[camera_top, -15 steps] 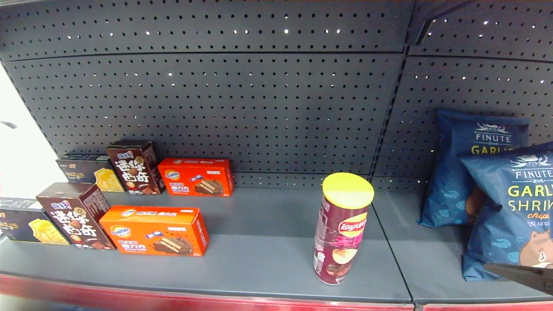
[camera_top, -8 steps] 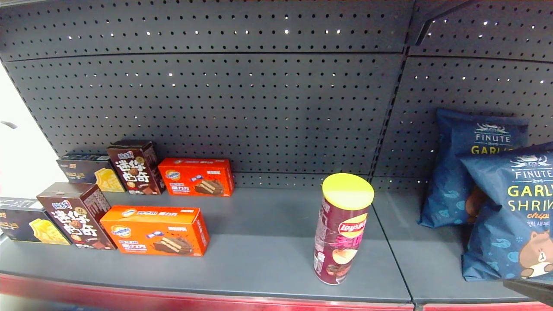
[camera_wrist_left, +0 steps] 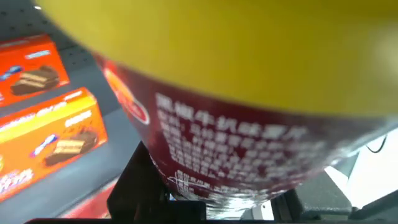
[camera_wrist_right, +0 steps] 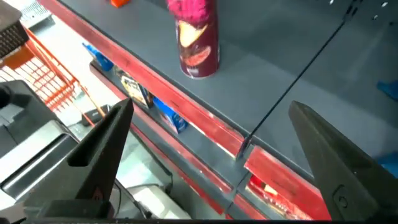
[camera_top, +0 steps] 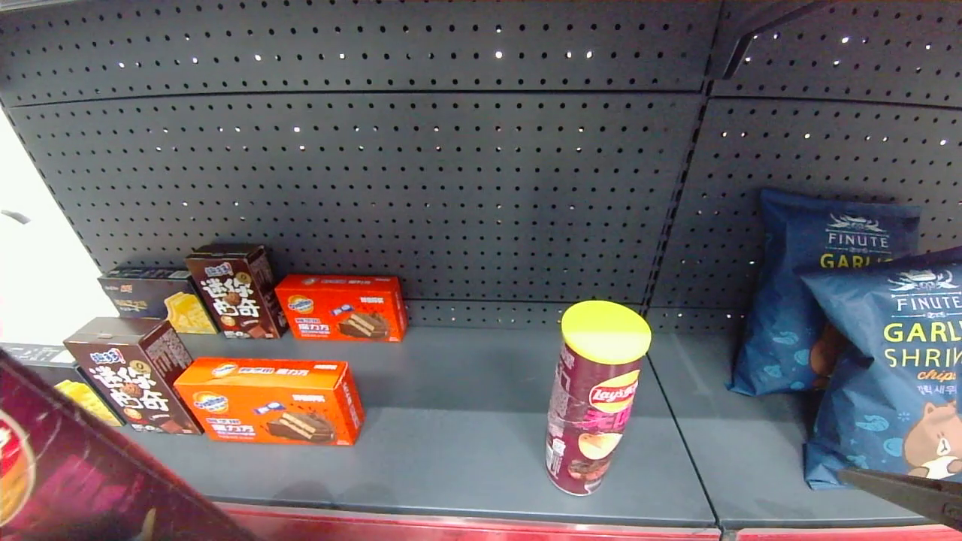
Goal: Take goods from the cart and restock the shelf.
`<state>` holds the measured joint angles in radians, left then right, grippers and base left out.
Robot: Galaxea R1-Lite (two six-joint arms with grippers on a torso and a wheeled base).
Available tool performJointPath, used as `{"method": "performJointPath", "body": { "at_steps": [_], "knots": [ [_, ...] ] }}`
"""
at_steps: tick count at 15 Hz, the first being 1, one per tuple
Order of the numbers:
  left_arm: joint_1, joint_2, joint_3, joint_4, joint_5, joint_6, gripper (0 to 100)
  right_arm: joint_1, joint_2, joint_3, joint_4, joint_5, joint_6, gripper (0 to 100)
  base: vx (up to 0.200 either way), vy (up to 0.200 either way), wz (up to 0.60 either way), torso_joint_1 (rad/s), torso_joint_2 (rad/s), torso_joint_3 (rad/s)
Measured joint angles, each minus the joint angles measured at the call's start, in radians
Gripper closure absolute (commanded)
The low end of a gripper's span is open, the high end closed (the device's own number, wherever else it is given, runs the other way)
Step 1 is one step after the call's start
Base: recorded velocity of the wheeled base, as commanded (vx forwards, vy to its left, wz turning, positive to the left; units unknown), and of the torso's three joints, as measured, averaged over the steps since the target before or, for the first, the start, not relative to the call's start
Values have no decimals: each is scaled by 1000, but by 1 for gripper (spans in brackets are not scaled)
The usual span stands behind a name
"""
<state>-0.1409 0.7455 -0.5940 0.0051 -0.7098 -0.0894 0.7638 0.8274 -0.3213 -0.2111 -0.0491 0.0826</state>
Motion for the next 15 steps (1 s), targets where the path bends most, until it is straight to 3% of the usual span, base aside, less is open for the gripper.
{"method": "performJointPath", "body": {
  "at_steps": [7,11,15],
  "knots": [
    [-106,410,-91,-256,69,85,100,-10,33,17,1,-8,2,0,0,0,0,0,0,0],
    [-185,632,-200,-289,93,116,100,-15,49,23,0,-6,20,0,0,0,0,0,0,0],
    [-226,809,-309,-307,116,221,100,-28,51,23,-2,-6,19,0,0,0,0,0,0,0]
  ]
}}
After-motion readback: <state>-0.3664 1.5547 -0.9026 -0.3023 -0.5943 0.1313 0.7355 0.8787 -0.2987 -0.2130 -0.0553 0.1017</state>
